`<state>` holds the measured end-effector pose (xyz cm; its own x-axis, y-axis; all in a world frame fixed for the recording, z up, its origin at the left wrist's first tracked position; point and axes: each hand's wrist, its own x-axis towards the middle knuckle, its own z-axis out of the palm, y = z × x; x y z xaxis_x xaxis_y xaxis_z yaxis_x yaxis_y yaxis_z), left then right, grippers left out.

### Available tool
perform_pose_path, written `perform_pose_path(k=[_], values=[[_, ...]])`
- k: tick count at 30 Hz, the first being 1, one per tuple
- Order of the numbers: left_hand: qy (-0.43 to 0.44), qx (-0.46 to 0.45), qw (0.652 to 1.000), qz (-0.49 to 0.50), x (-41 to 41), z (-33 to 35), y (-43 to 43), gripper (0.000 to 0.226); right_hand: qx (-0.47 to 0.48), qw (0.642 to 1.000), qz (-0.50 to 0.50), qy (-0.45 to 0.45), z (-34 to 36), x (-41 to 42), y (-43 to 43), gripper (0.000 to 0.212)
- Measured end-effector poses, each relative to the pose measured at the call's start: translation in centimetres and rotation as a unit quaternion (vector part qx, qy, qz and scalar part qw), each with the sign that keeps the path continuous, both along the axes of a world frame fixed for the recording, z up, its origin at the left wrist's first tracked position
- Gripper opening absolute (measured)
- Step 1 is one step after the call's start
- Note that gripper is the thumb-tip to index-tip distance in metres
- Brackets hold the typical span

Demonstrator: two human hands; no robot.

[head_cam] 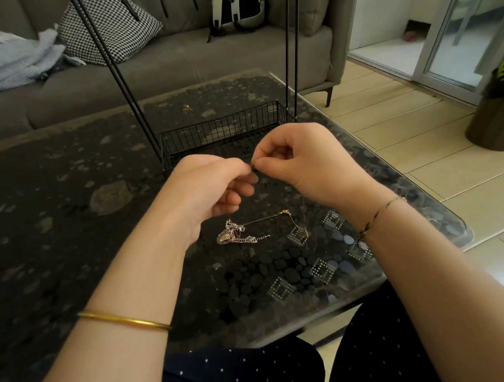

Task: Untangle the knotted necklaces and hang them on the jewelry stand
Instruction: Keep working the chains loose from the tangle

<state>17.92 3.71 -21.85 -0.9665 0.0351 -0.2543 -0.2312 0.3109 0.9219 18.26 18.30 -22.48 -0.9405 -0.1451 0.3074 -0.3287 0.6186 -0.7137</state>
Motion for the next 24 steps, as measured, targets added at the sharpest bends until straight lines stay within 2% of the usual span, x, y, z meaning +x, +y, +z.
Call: perform_pose_path(k=[12,24], values=[[-0.003,-0.026,0.999,0.021,-0.09,-0.20,0.28,0.015,0.154,0.986,0.011,0.067,0.15,0.04,-0.67,0.009],[0.011,0.009,0.998,0.063,-0.31,-0.51,0.66,0.027,0.113,0.992,-0.005,0.061,0.04,-0.12,-0.74,0.009]])
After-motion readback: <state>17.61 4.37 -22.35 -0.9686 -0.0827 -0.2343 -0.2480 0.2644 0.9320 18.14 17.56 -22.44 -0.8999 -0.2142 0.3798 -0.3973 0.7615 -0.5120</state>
